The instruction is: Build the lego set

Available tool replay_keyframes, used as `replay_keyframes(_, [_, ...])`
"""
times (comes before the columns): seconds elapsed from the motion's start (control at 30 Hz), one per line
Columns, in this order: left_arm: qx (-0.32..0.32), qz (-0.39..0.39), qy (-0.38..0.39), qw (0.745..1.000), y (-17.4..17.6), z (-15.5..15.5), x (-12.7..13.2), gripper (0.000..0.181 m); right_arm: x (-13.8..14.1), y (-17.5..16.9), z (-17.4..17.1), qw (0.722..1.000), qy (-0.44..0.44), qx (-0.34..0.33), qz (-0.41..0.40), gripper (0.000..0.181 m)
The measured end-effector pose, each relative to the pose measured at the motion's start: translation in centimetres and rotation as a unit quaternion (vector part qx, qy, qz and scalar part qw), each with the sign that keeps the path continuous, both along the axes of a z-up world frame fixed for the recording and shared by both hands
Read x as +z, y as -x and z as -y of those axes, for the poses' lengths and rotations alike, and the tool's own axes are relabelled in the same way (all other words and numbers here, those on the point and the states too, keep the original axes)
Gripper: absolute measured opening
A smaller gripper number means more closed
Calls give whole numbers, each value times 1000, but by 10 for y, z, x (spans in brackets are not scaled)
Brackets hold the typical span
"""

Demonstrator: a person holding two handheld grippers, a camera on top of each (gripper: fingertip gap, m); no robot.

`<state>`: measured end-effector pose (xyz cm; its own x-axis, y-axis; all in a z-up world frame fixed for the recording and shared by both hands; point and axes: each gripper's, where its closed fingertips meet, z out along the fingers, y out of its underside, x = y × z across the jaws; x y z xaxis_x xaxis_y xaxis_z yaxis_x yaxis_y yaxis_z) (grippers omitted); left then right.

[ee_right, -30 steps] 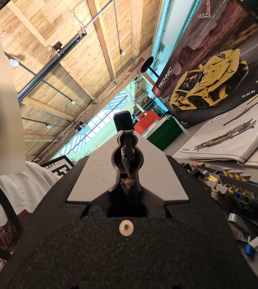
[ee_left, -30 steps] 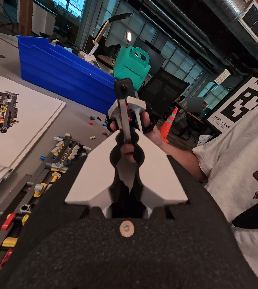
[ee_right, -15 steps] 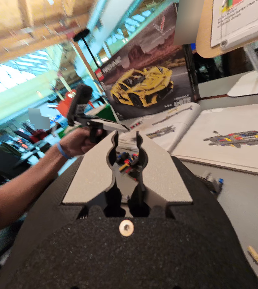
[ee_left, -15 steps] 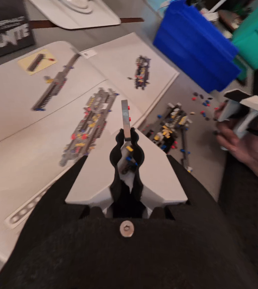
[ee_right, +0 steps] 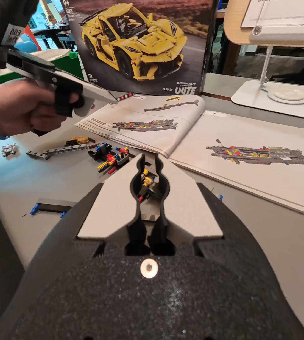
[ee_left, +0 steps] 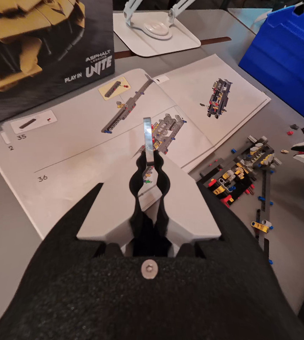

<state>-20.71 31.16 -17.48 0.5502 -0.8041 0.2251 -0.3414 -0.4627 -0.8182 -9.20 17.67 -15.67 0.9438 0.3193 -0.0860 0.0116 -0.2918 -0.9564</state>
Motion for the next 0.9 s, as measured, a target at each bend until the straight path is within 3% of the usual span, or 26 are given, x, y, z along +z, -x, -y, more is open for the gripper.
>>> replay_keyframes(0.57, [4, -9, -10, 1000, 2, -5, -5, 7, -1, 2, -3, 998, 11, 22, -63, 5])
replay_keyframes(0.9, [5, 17, -28, 999, 0, -6, 7, 7, -1, 1, -3, 996, 15, 27, -87, 4])
